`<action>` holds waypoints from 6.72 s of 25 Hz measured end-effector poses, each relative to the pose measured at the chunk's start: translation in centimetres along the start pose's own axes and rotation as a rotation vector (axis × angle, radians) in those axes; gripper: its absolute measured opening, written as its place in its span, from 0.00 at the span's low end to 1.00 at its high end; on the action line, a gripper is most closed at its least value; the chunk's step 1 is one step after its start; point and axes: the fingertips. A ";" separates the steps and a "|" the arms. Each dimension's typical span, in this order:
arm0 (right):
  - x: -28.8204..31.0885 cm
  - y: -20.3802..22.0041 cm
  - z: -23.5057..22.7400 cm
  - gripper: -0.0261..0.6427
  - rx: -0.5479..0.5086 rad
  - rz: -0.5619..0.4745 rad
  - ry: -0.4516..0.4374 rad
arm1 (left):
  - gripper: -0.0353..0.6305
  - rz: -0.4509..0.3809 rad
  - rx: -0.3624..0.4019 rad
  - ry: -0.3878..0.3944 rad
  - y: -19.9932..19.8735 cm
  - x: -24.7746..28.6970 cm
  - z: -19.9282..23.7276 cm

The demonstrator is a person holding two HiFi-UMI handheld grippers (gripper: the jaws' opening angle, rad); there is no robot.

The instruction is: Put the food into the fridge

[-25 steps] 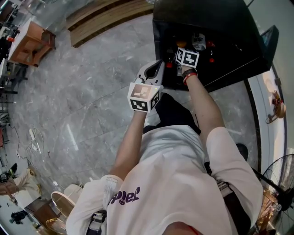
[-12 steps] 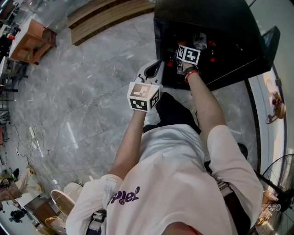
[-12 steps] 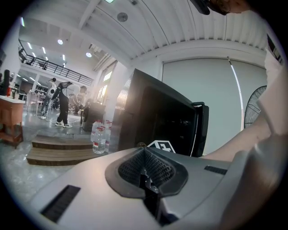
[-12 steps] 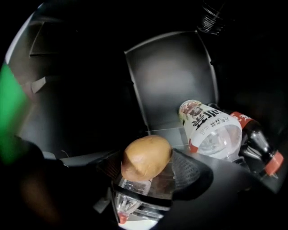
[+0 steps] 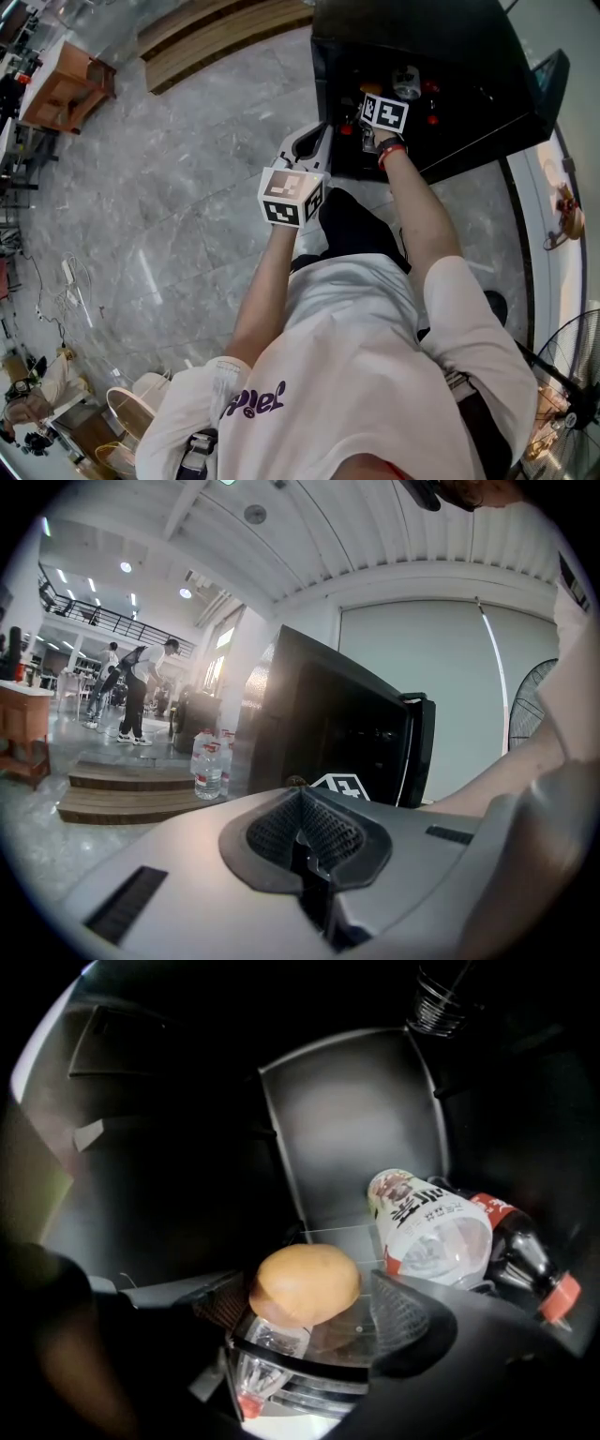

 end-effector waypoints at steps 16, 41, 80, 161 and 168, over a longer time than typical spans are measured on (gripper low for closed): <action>-3.6 -0.4 0.9 0.67 -0.033 -0.008 0.010 | 0.08 0.008 0.000 -0.001 -1.6 -2.2 -1.0; -16.2 -2.5 2.9 0.56 -0.061 -0.022 0.040 | 0.08 0.024 -0.007 0.008 -7.8 -8.9 -4.0; -35.6 -5.9 9.2 0.26 -0.107 -0.195 0.012 | 0.08 0.017 0.006 0.038 -11.6 -19.2 -8.4; -51.2 -4.5 11.4 0.06 -0.111 -0.310 0.110 | 0.08 -0.046 0.063 0.004 -12.0 -22.7 -8.7; -50.8 -4.2 11.7 0.06 -0.116 -0.300 0.108 | 0.08 -0.045 0.050 0.009 -11.6 -22.5 -8.5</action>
Point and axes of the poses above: the fingertips, and each gripper's own axes: x forward along the fingers, z to its left, y out of its underside, and after that the axes turned 1 degree about z, right-handed
